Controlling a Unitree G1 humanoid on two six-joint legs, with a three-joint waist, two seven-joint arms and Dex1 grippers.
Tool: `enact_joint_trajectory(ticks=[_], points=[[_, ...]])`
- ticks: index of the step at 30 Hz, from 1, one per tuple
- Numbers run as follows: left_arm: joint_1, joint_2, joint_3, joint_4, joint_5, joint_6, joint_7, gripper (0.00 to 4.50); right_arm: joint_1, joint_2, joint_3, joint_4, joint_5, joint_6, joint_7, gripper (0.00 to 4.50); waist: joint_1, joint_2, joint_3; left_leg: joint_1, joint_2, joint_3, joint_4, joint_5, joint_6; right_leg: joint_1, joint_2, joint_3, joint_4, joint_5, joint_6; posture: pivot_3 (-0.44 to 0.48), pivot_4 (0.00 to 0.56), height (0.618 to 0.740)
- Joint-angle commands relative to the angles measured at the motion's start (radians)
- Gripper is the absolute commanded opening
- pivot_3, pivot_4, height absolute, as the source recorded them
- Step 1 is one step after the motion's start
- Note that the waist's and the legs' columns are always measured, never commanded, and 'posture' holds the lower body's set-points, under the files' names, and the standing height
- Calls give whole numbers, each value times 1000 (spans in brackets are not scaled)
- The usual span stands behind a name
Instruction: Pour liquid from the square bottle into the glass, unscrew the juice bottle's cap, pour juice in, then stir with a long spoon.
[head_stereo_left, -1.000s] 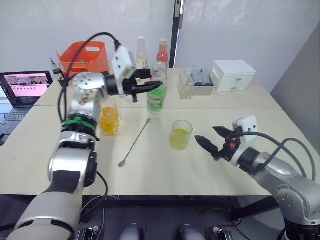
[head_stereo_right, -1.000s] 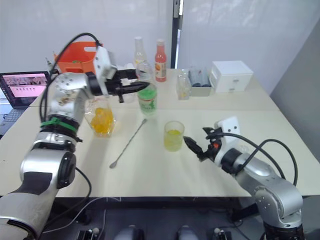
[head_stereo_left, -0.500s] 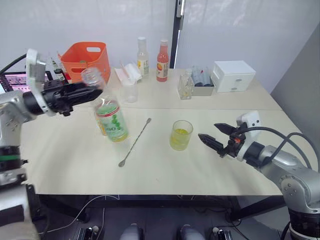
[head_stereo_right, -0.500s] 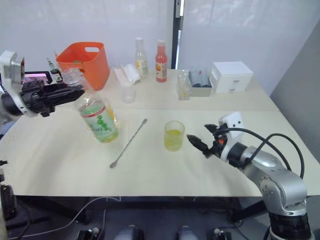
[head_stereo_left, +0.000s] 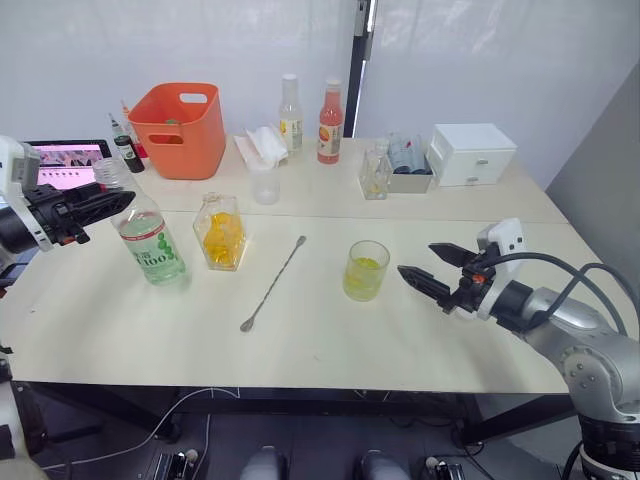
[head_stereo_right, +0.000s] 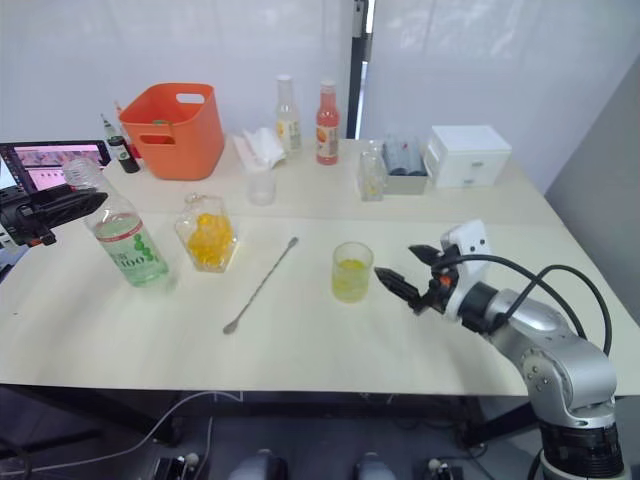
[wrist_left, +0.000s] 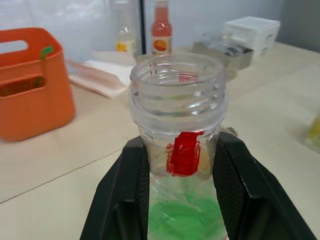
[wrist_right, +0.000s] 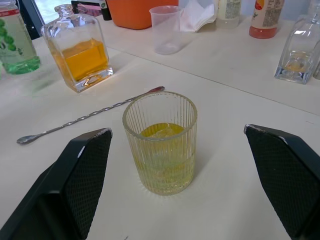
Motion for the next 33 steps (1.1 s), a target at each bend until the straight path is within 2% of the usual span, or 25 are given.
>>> enact_joint_trajectory(ticks=[1, 6, 12, 24, 26, 33], points=[[-82, -10, -8, 95, 55, -133, 63, 1337, 13, -11, -35, -43, 7, -18, 5, 4484, 1, 0, 0, 0, 0, 0, 0, 0, 0, 0, 0, 0, 0, 0, 0, 0, 150, 715], [-179, -57, -32, 265, 116, -261, 122, 1337, 36, -13, -39, -70, 17, -13, 6, 4484, 2, -1, 0, 0, 0, 0, 0, 0, 0, 0, 0, 0, 1, 0, 0, 0, 150, 715], [-284, -110, -51, 401, 160, -337, 162, 1337, 44, -18, -38, -75, 12, -10, 5, 4484, 3, -5, 0, 0, 0, 0, 0, 0, 0, 0, 0, 0, 1, 0, 0, 0, 150, 715], [-275, -150, -46, 481, 196, -378, 181, 1337, 41, -18, -36, -95, 35, 14, -20, 4484, -2, -6, 0, 0, 0, 0, 0, 0, 0, 0, 0, 0, 1, 0, 0, 0, 150, 715], [-277, -149, -46, 481, 195, -376, 183, 2283, 40, -19, -36, -95, 37, 17, -23, 4500, -2, -6, 0, 0, 0, 0, 0, 0, 0, 0, 0, 0, 1, 0, 0, 0, 150, 715], [-288, -146, -43, 479, 192, -361, 172, 4473, 41, -13, -37, -95, 36, 20, -29, 4500, -2, -6, 0, 0, 0, 0, 0, 0, 0, 0, 0, 0, 1, 0, 0, 0, 150, 715]])
